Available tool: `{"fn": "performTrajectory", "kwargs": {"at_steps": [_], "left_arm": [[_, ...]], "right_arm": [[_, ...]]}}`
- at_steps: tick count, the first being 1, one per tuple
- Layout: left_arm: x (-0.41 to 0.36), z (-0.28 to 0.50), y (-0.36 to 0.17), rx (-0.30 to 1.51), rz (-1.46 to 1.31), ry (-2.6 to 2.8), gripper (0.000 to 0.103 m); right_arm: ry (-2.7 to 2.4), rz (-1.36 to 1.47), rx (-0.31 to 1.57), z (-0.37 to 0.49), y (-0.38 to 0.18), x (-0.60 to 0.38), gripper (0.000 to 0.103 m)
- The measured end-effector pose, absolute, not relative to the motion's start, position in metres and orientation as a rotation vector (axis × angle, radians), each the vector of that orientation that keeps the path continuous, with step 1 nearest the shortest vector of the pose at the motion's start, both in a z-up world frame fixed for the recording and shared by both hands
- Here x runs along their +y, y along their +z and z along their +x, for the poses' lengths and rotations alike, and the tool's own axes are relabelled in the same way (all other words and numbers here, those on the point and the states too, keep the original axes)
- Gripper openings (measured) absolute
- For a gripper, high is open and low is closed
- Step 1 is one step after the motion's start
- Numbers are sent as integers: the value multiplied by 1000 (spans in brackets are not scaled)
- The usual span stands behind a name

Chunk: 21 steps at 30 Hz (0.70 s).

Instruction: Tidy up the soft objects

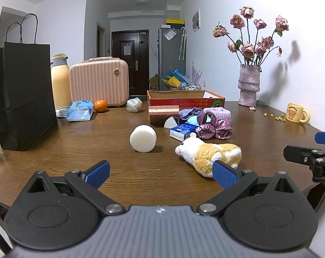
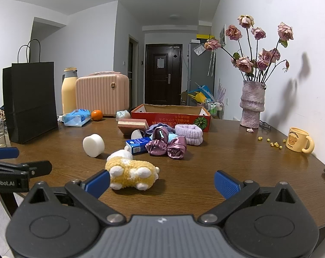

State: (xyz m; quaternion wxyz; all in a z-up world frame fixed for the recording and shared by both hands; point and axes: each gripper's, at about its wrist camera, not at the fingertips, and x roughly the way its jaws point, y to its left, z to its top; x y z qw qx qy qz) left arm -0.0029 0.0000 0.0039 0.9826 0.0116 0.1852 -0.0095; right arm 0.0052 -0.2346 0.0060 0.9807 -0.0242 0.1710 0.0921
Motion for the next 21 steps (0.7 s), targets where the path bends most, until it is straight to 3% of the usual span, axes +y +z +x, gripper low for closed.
{"fn": "performTrajectory", "kwargs": {"at_steps": [21], "left_arm": [[0,-3,5,369,18,-20,103]], "right_arm": [[185,-50,346,6,5,-232,103]]}}
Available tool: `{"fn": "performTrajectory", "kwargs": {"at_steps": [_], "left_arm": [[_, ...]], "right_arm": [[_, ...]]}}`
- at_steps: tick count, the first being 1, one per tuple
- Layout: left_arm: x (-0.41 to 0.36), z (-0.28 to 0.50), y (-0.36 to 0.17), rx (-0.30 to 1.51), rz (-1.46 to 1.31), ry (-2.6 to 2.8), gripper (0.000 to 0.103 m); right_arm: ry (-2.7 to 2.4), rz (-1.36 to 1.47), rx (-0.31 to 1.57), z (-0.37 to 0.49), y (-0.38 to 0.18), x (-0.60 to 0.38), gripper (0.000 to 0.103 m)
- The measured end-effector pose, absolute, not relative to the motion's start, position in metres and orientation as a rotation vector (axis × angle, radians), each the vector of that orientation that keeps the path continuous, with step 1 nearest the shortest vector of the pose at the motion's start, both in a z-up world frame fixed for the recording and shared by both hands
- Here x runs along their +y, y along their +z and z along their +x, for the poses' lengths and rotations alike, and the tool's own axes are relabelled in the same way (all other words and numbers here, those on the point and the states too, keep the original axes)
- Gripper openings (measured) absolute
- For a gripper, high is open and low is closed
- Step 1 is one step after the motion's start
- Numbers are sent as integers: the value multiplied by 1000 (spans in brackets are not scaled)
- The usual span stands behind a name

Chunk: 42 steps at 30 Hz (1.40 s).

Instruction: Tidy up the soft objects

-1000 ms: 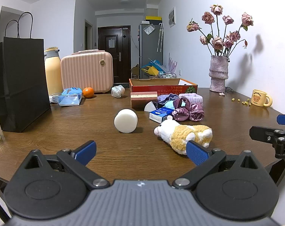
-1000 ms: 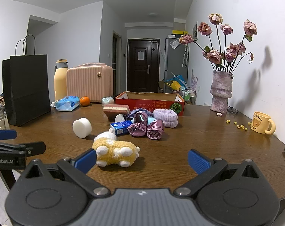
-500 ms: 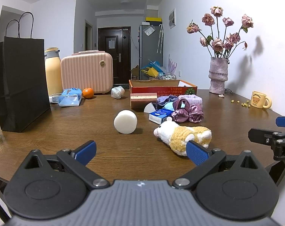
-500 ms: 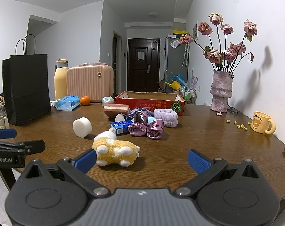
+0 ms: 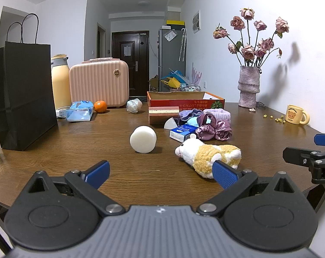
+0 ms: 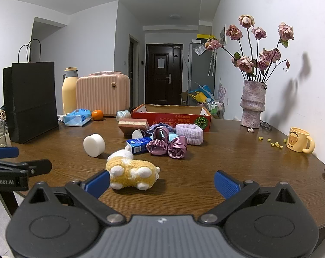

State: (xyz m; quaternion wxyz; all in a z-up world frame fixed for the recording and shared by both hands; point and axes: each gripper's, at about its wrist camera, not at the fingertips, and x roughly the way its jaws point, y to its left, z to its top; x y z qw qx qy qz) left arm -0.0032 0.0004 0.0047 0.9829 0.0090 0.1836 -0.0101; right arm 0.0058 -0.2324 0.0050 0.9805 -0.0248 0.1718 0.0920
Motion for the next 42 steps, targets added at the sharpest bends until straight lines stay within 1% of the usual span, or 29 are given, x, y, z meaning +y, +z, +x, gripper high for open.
{"fn": "performTrajectory", "kwargs": {"at_steps": [16,42], "left_arm": [[9,4,3,379,1,2,103],[48,55,-20,434,-36,92,103]], "right_arm": [[220,-52,368,13,-5,-218,103],[305,-83,472,90,-21,-180,103]]}}
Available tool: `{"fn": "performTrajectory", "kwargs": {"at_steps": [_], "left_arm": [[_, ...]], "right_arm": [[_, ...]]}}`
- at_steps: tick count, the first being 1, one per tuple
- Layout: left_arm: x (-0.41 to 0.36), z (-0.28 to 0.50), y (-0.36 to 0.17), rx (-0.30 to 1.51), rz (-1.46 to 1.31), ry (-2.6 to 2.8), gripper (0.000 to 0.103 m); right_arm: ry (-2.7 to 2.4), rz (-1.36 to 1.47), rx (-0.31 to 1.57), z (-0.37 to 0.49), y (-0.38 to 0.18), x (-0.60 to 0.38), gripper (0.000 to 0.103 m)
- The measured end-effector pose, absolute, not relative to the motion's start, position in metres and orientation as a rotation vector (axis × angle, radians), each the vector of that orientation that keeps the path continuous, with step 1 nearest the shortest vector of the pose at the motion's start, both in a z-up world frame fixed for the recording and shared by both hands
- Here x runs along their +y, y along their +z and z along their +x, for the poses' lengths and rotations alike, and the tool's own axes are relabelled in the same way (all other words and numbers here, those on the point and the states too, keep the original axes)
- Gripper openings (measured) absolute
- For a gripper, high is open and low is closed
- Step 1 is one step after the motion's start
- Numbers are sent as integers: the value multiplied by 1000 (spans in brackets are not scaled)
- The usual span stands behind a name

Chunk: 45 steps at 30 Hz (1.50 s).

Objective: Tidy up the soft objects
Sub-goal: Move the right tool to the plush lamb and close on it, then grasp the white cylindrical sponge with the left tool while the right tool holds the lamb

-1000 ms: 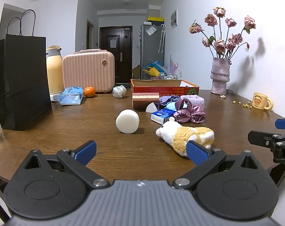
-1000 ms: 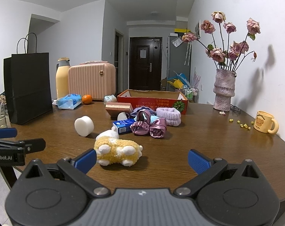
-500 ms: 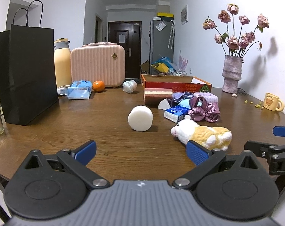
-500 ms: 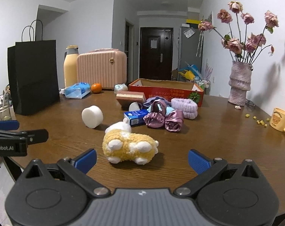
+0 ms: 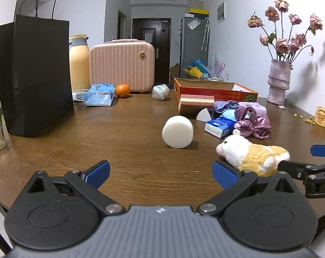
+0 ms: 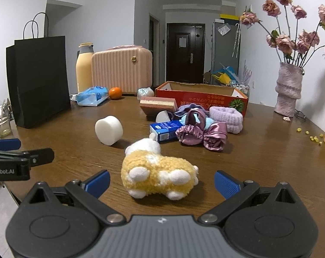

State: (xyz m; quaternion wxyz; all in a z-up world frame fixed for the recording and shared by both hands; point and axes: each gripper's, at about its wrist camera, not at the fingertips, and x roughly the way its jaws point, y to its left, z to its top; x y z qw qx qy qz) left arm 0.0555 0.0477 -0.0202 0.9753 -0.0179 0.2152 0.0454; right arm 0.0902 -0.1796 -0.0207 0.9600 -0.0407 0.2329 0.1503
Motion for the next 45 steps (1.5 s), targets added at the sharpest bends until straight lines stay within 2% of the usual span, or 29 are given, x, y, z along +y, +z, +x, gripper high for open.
{"fn": "performTrajectory", "kwargs": {"at_steps": [16,34,45], "left_arm": [[74,91,-34,473,-71,125,103],[89,105,-43,498,-99,153,103],[89,108,-41,502,-98,151,103]], "right_arm": [[311,-76,572,161,-39,-156,103],[322,-63,627,202,-51,-144,103],[350,-68,595,198,-49,-147,91]]}}
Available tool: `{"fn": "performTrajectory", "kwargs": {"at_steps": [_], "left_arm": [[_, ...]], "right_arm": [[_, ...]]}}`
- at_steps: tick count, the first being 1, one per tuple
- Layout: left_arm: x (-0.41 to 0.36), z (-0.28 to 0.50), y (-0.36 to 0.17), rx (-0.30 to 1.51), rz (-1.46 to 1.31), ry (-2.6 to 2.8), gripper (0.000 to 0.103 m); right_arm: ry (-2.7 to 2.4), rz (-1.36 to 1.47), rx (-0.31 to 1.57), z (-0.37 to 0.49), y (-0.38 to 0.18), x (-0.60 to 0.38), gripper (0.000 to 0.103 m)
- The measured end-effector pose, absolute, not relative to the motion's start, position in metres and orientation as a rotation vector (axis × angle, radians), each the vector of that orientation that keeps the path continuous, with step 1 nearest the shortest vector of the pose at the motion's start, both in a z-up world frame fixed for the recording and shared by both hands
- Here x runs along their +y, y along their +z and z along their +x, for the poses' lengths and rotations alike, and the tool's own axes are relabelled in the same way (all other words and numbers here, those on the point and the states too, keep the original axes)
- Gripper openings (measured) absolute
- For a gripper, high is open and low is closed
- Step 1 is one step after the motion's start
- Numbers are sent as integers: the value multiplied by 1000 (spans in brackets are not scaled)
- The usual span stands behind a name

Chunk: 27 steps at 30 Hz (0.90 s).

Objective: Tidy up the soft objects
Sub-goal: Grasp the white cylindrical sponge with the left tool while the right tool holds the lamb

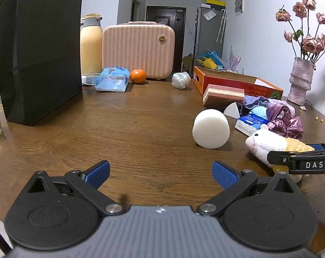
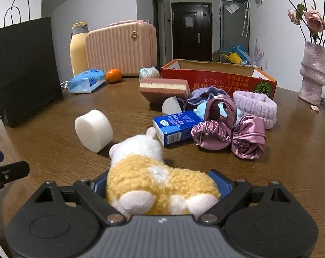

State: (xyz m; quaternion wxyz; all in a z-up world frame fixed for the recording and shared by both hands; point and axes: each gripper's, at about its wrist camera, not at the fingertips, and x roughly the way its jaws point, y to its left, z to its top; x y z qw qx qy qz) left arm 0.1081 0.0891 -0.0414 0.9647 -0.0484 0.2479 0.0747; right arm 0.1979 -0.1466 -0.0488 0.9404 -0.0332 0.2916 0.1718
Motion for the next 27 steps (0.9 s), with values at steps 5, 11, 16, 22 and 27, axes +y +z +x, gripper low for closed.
{"fn": "performTrajectory", "kwargs": {"at_steps": [5,11,16,22,27], "left_arm": [[86,110,-39,500,-89,149,103],[80,118,-33,496,-73,140,103],[70,131,-25,488,-54,119,103],[55,155,-19,501,-35,90,103],[42,175,-16,517,-11,78,103]], "right_arm": [[368,-52,575,194,-47,-151,88],[364,-26,532,187,-42,-162,88],[333,-3,499,185,-37,-179,88],[277,11,465,188,-32,-206,88],[234,12,440,195,-28,-227,88]]}}
